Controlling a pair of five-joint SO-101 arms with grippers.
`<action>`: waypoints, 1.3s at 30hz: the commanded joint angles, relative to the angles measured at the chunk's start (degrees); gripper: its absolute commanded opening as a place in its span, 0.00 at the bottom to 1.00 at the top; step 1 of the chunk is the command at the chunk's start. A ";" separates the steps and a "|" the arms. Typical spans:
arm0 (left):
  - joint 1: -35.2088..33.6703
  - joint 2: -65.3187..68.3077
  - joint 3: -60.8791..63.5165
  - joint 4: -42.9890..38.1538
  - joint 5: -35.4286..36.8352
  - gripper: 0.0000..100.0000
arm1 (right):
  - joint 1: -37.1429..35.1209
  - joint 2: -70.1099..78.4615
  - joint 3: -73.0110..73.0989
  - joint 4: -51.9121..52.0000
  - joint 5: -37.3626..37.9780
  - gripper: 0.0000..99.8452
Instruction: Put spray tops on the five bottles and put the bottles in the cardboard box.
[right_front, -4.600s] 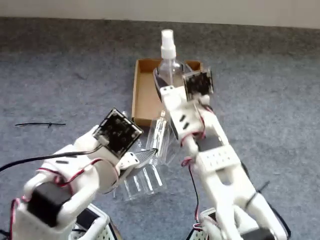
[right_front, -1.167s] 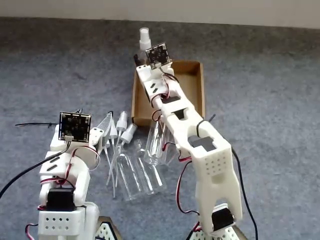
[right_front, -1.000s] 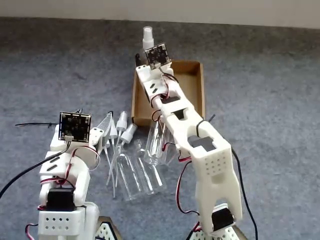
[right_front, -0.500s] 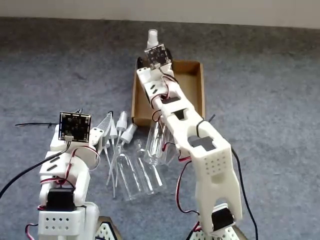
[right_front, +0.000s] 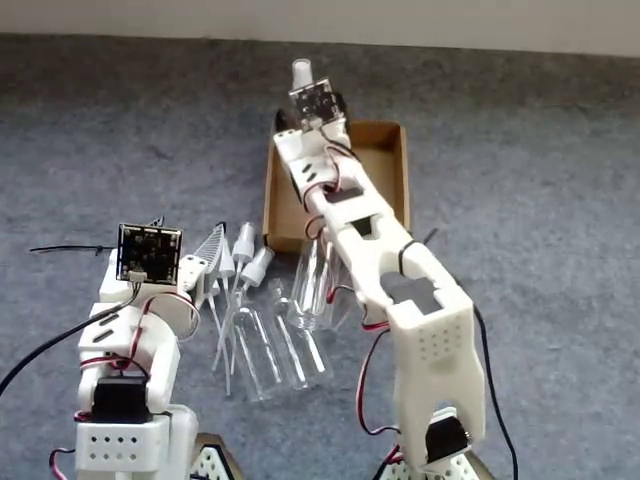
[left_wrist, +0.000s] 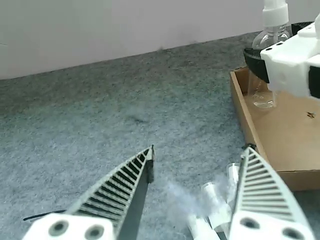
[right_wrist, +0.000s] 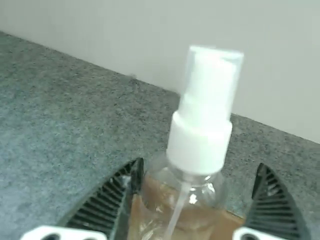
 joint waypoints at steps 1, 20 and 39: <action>-0.31 -0.13 -0.22 -0.97 0.53 0.25 | 0.22 -6.64 -0.75 0.92 0.26 0.29; -0.31 -0.13 1.01 -1.93 0.53 0.25 | -0.66 -27.21 -14.99 41.89 -9.85 0.29; 1.45 -0.13 1.10 -1.85 0.53 0.25 | -2.33 -50.07 -14.29 109.49 -17.85 0.29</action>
